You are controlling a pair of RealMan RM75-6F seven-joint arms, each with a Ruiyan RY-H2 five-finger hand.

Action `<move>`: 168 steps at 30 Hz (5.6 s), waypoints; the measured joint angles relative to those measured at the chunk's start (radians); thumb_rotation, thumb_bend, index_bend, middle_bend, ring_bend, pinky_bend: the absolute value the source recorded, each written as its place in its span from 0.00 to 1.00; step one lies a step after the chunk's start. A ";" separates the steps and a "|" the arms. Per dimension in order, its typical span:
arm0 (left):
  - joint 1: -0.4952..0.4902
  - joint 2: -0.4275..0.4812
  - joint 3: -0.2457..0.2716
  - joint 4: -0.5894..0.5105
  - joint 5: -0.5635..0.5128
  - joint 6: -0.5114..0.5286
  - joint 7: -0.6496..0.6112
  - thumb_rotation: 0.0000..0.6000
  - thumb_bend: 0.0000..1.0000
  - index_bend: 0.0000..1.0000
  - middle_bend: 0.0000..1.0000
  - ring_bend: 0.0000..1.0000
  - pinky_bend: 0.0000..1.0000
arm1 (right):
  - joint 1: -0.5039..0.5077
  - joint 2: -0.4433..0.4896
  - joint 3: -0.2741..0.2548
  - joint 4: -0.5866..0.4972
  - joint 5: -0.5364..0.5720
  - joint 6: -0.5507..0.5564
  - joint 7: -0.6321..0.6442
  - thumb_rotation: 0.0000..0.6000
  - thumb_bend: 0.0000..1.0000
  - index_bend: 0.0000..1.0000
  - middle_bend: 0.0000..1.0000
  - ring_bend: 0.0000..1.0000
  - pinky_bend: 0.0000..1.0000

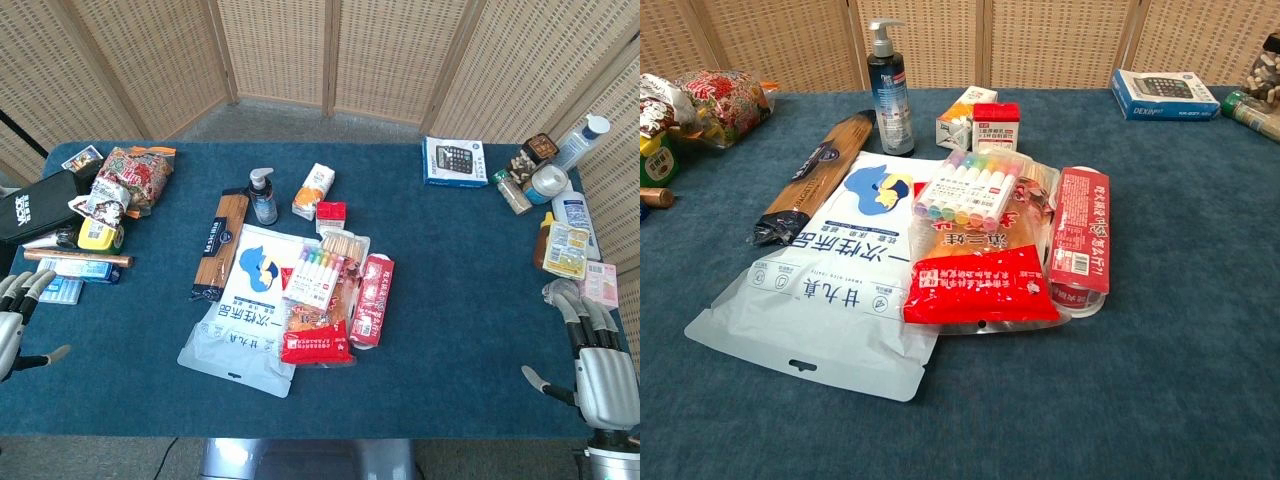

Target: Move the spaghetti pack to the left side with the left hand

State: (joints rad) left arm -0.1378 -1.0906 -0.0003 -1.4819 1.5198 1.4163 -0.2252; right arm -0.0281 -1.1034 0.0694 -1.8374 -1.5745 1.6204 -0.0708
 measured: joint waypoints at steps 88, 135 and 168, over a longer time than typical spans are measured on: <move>-0.948 -0.107 0.103 -0.043 -1.034 -0.869 0.804 1.00 0.07 0.00 0.00 0.00 0.20 | -0.020 0.048 0.058 0.013 0.114 0.023 0.109 1.00 0.00 0.00 0.00 0.00 0.00; -1.227 -0.323 0.241 0.062 -1.546 -0.776 1.104 1.00 0.06 0.00 0.08 0.04 0.20 | -0.023 0.054 0.061 0.011 0.120 0.020 0.130 1.00 0.00 0.00 0.00 0.00 0.00; -0.955 0.044 0.257 -0.188 -0.546 -0.670 0.728 1.00 0.06 0.00 0.00 0.00 0.11 | -0.026 0.061 0.059 0.005 0.112 0.021 0.135 1.00 0.00 0.00 0.00 0.00 0.00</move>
State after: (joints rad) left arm -1.0928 -1.0461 0.2565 -1.6701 0.9738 0.7459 0.5033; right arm -0.0540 -1.0423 0.1279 -1.8320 -1.4627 1.6410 0.0645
